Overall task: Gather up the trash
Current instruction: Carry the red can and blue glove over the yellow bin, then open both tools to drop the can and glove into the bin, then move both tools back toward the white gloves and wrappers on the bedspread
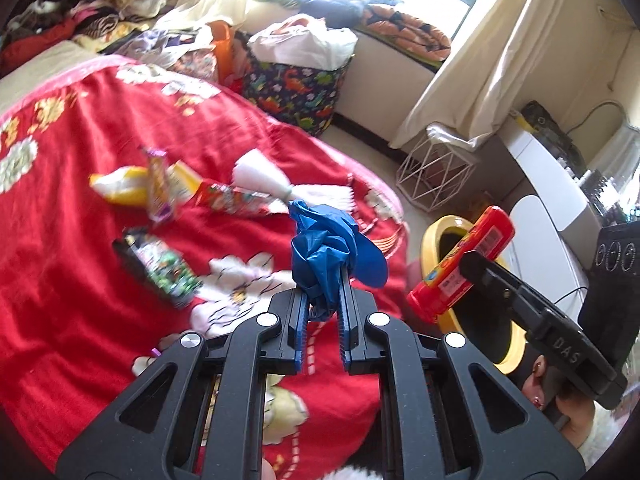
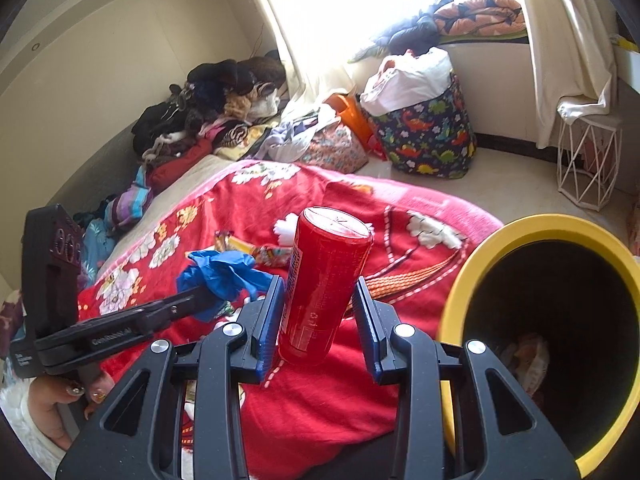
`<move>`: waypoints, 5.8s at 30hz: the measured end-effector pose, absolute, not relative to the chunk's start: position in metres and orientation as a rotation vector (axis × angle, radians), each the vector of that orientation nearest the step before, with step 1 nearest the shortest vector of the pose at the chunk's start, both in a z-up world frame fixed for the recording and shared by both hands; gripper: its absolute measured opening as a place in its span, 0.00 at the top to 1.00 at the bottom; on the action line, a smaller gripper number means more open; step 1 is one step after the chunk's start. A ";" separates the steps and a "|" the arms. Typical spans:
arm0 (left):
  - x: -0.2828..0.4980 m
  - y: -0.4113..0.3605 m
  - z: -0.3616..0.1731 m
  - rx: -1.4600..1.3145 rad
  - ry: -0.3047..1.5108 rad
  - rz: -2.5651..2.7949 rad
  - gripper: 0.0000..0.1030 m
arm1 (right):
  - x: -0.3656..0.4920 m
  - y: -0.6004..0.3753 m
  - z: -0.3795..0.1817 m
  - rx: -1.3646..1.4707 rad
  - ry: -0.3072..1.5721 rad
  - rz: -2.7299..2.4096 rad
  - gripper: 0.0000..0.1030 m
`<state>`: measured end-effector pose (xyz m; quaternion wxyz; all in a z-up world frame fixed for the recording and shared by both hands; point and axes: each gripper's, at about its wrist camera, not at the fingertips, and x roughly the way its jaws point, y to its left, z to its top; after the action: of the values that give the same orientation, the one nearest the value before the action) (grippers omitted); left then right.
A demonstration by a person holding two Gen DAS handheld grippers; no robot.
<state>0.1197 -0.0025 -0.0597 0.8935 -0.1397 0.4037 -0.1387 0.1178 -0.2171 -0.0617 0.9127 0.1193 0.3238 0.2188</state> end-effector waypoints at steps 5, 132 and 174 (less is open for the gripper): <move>0.121 -0.017 -0.047 -0.271 0.810 -0.318 0.92 | 0.115 -0.232 -0.055 0.247 0.640 0.420 0.68; 0.126 -0.027 -0.020 -0.100 0.631 -0.112 0.11 | 0.112 -0.270 -0.040 0.150 0.583 0.139 0.17; 0.136 0.082 -0.096 -0.325 0.794 0.040 0.20 | 0.246 -0.158 -0.118 0.111 0.813 0.267 0.26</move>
<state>0.1363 0.0822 -0.0958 0.9092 -0.1575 0.3848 0.0194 0.2456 -0.1576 -0.1176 0.9083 0.0538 0.3942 0.1294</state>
